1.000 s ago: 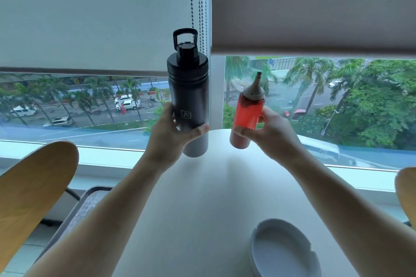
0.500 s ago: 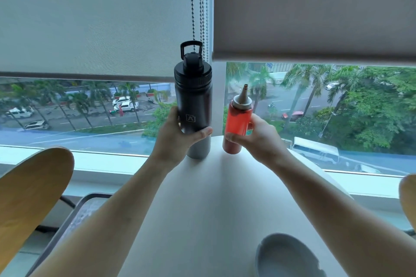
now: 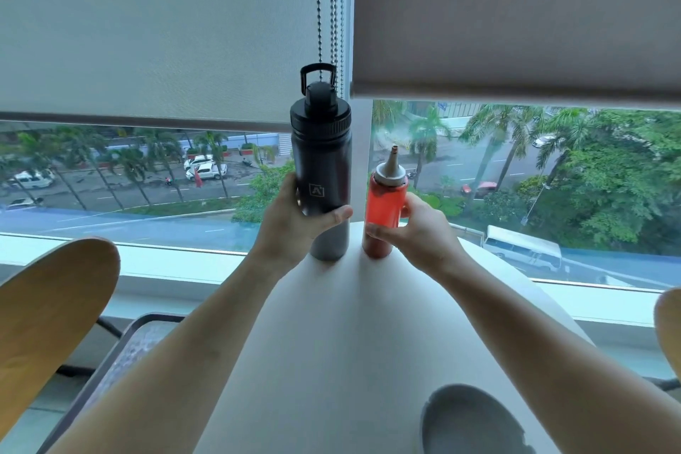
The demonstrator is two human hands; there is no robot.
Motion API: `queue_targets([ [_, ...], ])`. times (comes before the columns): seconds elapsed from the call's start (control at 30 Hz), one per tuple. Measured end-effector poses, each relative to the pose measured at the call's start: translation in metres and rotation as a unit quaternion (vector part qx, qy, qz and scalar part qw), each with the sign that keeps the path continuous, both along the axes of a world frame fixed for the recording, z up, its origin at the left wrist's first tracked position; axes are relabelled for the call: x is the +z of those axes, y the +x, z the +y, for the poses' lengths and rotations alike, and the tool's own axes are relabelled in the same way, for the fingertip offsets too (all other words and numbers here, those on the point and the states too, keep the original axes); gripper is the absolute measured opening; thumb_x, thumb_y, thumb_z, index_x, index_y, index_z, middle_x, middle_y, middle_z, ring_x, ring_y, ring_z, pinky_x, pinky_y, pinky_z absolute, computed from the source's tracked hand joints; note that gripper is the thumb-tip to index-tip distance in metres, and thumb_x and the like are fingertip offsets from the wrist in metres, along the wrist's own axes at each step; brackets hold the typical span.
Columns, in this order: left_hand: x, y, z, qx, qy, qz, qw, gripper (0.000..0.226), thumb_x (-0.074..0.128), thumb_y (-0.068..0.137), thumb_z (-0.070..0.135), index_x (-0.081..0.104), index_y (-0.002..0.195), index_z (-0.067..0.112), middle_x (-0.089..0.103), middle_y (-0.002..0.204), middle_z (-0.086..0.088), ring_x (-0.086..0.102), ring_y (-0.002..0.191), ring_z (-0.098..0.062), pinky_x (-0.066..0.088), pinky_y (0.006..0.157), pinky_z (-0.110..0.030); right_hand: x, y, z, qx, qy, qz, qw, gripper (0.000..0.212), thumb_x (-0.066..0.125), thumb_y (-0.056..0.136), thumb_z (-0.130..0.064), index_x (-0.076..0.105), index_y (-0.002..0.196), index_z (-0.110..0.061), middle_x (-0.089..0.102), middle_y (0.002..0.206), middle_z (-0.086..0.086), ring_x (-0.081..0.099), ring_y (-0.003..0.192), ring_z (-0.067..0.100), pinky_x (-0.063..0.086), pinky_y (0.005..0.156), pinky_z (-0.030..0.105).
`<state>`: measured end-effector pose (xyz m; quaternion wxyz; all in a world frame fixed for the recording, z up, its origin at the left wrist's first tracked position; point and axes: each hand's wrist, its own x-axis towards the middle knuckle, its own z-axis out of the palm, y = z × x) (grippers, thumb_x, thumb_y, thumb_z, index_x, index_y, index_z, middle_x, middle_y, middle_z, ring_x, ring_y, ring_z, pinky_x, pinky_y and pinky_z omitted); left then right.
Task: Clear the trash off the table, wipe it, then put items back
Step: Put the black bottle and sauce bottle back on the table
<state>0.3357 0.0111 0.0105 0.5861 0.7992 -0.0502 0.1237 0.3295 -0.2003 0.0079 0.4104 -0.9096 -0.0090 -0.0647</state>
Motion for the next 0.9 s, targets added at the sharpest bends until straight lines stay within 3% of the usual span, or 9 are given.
queue_targets([
  [0.47,-0.003,0.003,0.001,0.002,0.044,0.032,0.998,0.066,0.089,0.063,0.053,0.053,0.114,0.032,0.072,0.103,0.022,0.068,0.098,-0.001,0.056,0.092,-0.039,-0.001,-0.002,0.001,-0.002,0.002,0.029,1.000,0.051,0.078,0.075,-0.054,0.062,0.116,-0.027,0.068,0.112,-0.006,0.064,0.099,0.015,0.054,0.089,0.038],
  [0.67,0.003,-0.004,0.000,0.006,0.072,0.051,0.996,0.067,0.087,0.068,0.053,0.050,0.120,0.031,0.068,0.112,0.022,0.065,0.107,-0.007,0.053,0.093,-0.034,0.006,-0.015,-0.004,-0.003,-0.017,0.057,0.998,0.074,0.080,0.072,-0.060,0.054,0.132,-0.025,0.067,0.120,-0.004,0.063,0.106,0.016,0.053,0.088,0.036],
  [0.9,0.018,-0.014,0.003,-0.001,0.135,0.105,0.985,0.076,0.084,0.069,0.060,0.047,0.128,0.029,0.065,0.119,0.017,0.063,0.112,-0.011,0.048,0.095,-0.032,0.023,-0.051,-0.021,-0.012,-0.090,0.038,0.995,0.084,0.062,0.077,-0.076,0.047,0.142,-0.025,0.065,0.126,-0.003,0.061,0.114,0.019,0.051,0.089,0.036],
])
